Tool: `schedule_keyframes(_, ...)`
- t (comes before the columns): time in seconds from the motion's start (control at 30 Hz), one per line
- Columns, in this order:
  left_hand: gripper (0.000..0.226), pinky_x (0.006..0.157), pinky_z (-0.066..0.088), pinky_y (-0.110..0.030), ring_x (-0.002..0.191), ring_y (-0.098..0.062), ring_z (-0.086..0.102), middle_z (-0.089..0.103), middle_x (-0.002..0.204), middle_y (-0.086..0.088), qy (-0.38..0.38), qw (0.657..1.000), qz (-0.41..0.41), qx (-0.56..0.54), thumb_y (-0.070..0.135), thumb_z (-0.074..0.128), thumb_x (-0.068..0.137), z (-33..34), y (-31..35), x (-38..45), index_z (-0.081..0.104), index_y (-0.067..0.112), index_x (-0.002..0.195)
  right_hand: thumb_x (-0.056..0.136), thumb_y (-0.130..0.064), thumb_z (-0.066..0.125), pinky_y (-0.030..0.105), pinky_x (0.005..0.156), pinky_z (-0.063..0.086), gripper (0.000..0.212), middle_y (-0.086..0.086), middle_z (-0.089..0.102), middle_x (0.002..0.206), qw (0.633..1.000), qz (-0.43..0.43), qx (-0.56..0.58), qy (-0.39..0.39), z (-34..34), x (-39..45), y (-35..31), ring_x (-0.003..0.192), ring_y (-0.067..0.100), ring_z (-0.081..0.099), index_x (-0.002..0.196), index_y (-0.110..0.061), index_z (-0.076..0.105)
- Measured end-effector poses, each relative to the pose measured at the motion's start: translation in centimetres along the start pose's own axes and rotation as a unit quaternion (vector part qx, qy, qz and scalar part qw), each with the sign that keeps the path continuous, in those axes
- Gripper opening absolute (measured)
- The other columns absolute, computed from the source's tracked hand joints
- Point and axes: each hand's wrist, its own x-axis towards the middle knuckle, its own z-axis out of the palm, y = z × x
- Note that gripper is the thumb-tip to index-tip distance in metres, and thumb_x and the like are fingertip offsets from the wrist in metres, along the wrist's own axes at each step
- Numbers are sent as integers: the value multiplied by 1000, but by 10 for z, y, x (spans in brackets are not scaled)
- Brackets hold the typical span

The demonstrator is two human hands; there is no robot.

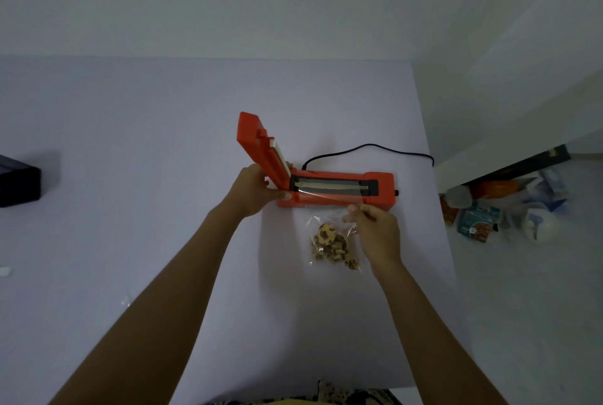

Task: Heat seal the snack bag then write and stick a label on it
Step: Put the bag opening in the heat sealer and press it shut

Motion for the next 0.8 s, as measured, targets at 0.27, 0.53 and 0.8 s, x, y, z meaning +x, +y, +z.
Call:
schedule_keyframes(0.27,54,102,45,-44,112,-22,58,64,120,-4,-1,1000,-5,10,16,79,74,-1,-1,1,59,18,124,92,-24,59,24,63,47,22,-8,70,73,1000,-2,-14,8,0,-2,-17,69,10,64,75,-17,71)
schedule_keyframes(0.53,52,100,47,-46,111,-24,59,65,119,-6,-3,1000,-7,10,15,79,74,0,1,1,60,15,123,91,-20,58,25,62,46,24,-6,69,71,999,-17,-48,17,-1,-4,-27,67,13,62,72,-17,72)
schedule_keyframes(0.8,49,99,48,-38,108,-20,60,66,118,-4,2,1000,3,0,7,77,75,0,3,0,62,16,121,92,-21,59,38,73,59,23,-7,70,72,997,-56,-61,9,7,-12,-40,70,17,67,72,-20,71)
